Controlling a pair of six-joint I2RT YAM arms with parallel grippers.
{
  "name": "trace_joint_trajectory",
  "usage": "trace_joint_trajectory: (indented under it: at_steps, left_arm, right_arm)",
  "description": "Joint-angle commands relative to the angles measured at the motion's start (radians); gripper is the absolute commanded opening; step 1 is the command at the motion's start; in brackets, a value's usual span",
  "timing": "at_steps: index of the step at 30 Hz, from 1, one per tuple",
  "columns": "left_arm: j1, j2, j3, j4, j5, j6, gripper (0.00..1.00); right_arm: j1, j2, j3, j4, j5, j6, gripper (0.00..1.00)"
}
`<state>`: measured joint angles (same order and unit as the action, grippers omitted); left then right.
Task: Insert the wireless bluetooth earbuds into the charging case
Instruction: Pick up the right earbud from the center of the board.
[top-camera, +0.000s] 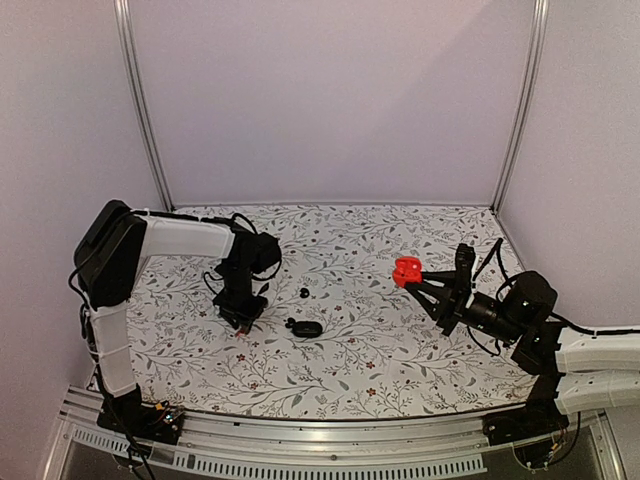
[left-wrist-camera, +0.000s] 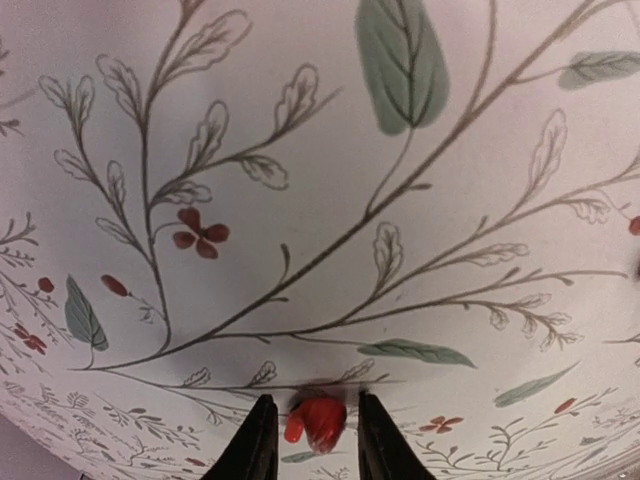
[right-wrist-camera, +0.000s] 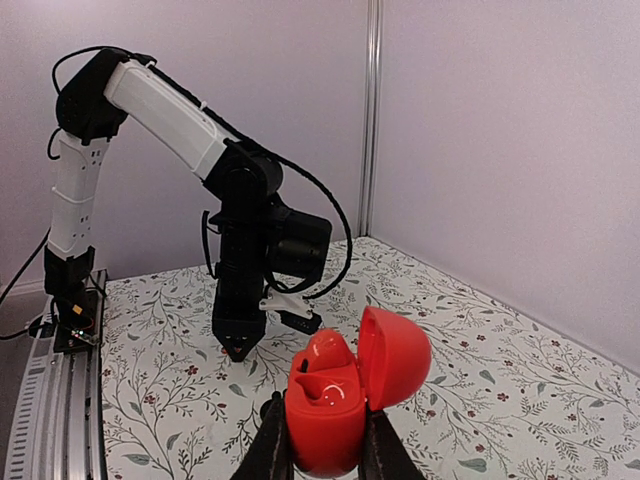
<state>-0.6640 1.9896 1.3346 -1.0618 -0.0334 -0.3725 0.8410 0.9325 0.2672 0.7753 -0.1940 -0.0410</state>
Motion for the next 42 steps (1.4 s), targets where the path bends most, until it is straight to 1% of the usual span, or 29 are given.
trace_joint_trajectory:
  at_steps: [1,7,11,20,26,32,36,42]
  left_arm:
    - [-0.032,0.017,0.003,-0.020,0.025,0.031,0.27]
    - [-0.061,0.066,0.022,-0.032,0.021,0.059,0.25]
    - [-0.061,0.079,0.038,-0.047,0.009,0.068,0.24]
    - [-0.061,0.098,0.061,-0.056,0.001,0.081,0.14]
    - [-0.059,0.088,0.069,-0.053,-0.015,0.084,0.10]
    - [-0.035,0.035,0.060,0.015,0.009,0.078,0.06]
    - [-0.012,-0.031,0.063,0.062,0.008,0.064,0.05]
    - [-0.004,-0.159,0.139,0.135,0.026,0.060,0.04]
  right_arm:
    - [-0.006,0.010,-0.008,0.036,-0.014,0.009,0.00]
    - [-0.006,0.008,-0.007,0.034,-0.017,0.010,0.00]
    - [-0.006,-0.003,-0.015,0.032,-0.007,0.012,0.00]
    - [-0.006,0.004,-0.009,0.026,-0.007,0.006,0.00]
    - [-0.006,0.007,-0.001,0.025,-0.003,0.002,0.00]
    - [-0.006,0.003,0.009,0.020,0.006,0.003,0.00]
    - [-0.006,-0.001,0.024,0.010,0.021,0.000,0.00]
    - [-0.006,0.005,0.039,0.012,0.041,0.006,0.00]
